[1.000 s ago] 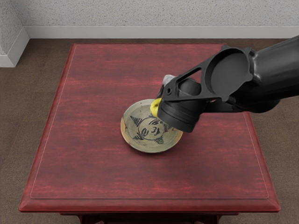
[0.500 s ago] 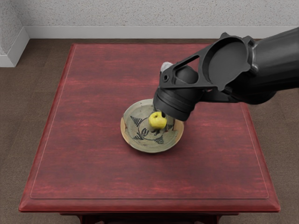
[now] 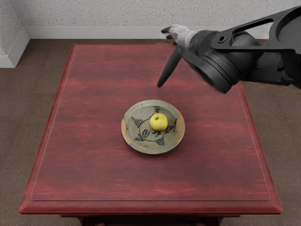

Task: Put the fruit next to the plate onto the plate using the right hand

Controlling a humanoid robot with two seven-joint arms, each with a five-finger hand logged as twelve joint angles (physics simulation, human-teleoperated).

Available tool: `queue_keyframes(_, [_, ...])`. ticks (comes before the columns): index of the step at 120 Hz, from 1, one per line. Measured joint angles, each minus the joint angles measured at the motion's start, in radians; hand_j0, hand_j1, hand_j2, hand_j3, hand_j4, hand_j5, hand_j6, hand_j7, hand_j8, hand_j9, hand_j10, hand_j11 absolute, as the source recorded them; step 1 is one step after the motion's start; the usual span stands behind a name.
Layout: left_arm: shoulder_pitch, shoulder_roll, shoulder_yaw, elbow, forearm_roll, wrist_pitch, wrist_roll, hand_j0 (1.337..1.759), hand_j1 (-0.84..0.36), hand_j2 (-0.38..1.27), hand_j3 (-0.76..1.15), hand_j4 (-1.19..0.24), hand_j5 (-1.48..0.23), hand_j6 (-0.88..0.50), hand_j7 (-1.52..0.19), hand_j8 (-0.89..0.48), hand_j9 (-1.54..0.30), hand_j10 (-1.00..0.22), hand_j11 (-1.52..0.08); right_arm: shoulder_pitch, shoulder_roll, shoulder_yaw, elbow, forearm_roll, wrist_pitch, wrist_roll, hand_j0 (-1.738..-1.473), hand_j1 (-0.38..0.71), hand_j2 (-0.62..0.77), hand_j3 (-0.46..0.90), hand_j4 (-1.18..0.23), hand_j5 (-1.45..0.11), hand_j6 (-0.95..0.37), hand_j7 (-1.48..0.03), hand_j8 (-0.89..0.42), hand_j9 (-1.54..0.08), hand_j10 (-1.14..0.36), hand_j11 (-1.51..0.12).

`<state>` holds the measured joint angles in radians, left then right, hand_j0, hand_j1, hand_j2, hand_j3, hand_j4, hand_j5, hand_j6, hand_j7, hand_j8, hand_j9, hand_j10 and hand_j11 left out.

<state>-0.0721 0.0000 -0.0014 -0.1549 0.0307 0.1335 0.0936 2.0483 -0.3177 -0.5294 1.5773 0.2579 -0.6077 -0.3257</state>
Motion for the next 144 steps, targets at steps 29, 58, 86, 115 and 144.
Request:
queue_keyframes(29, [0.000,0.000,0.000,0.000,0.000,0.000,0.000,1.658,0.07,0.05,0.00,-0.23,-0.30,-0.23,-0.30,-0.23,-0.30,-0.23,-0.30,-0.079,-0.273,0.005,0.026,0.016,0.482,0.186,-1.658,-0.28,-0.01,0.00,-0.05,-0.07,-0.05,-0.07,-0.05,-0.07,-0.05,-0.07])
queue_keyframes(58, [0.000,0.000,0.000,0.000,0.000,0.000,0.000,1.658,0.07,0.05,0.00,-0.23,-0.30,-0.23,-0.30,-0.23,-0.30,-0.23,-0.30,-0.181,-0.454,0.001,0.050,0.033,0.893,0.239,-1.658,-0.28,-0.01,0.00,-0.06,-0.08,-0.06,-0.08,-0.06,-0.08,-0.06,-0.08])
queue_keyframes(86, [0.000,0.000,0.000,0.000,0.000,0.000,0.000,1.658,0.07,0.05,0.00,-0.23,-0.30,-0.23,-0.30,-0.23,-0.30,-0.23,-0.30,-0.307,-0.646,0.004,0.033,0.025,1.178,0.292,-1.658,-0.28,-0.01,0.00,-0.06,-0.08,-0.06,-0.08,-0.06,-0.08,-0.06,-0.08])
queue_keyframes(115, [0.000,0.000,0.000,0.000,0.000,0.000,0.000,1.658,0.07,0.05,0.00,-0.23,-0.30,-0.23,-0.30,-0.23,-0.30,-0.23,-0.30,-0.634,-0.736,0.272,-0.071,0.019,1.215,0.295,-1.658,-0.27,-0.01,0.00,-0.07,-0.09,-0.06,-0.09,-0.07,-0.09,-0.07,-0.09])
queue_keyframes(144, [0.000,0.000,0.000,0.000,0.000,0.000,0.000,1.658,0.07,0.05,0.00,-0.23,-0.30,-0.23,-0.30,-0.23,-0.30,-0.23,-0.30,-0.761,-0.771,0.364,-0.140,0.029,1.218,0.258,-1.658,-0.27,-0.01,0.00,-0.07,-0.09,-0.07,-0.09,-0.07,-0.09,-0.07,-0.09])
